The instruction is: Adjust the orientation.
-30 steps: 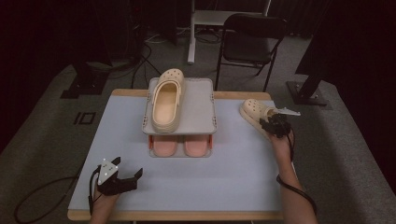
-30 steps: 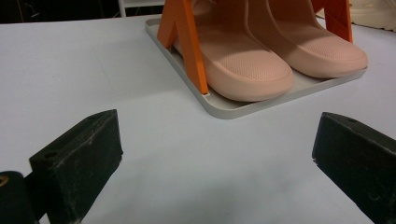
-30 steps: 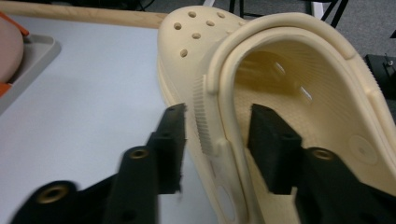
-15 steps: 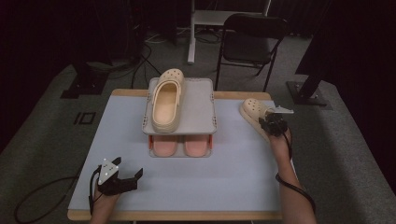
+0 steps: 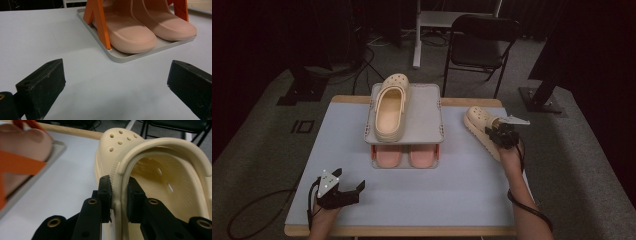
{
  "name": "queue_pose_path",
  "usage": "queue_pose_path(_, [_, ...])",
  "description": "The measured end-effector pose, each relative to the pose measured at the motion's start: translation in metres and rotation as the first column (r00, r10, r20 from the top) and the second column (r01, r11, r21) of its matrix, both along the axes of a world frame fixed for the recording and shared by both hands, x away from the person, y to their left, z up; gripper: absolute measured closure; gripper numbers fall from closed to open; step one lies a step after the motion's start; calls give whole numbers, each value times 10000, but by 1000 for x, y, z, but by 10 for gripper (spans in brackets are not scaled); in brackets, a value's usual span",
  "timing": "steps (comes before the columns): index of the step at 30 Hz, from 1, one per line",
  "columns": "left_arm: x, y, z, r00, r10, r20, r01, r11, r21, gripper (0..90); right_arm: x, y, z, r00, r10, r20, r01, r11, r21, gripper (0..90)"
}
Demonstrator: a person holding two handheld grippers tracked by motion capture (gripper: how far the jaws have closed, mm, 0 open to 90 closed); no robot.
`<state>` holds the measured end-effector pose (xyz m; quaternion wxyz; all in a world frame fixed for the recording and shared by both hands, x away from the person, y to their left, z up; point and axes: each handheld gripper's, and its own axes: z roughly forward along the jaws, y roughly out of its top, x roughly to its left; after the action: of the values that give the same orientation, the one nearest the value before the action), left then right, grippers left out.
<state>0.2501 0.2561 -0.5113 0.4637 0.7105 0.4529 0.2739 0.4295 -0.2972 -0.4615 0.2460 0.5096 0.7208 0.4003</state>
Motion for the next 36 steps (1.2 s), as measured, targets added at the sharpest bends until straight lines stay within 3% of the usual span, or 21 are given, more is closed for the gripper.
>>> queue_pose_path(4, [0, 0, 1, 10000, 5, 49, -5, 10000, 8, 17, -14, 8, 2, 9994, 296, 167, -296, 9996, 26, 767])
queue_pose_path(17, [0, 0, 2, 9999, 72, 73, -72, 10000, 3, 17, -54, 39, 2, 9910, 1286, 373, -1266, 9906, -516, 767])
queue_pose_path(23, [-1, 0, 3, 9999, 83, 110, -83, 10000, -5, 17, -68, 48, -2, 9871, 1544, 423, -1526, 9874, -428, 766])
queue_pose_path(30, [0, 0, 3, 9999, 82, 128, -82, 10000, -12, 16, -73, 55, -16, 9847, 1738, 138, -1729, 9836, -512, 765])
queue_pose_path(36, [0, 1, 3, 9999, 124, 109, -124, 9999, 7, 17, -76, 60, -23, 9824, 1864, 155, -1852, 9809, -592, 758])
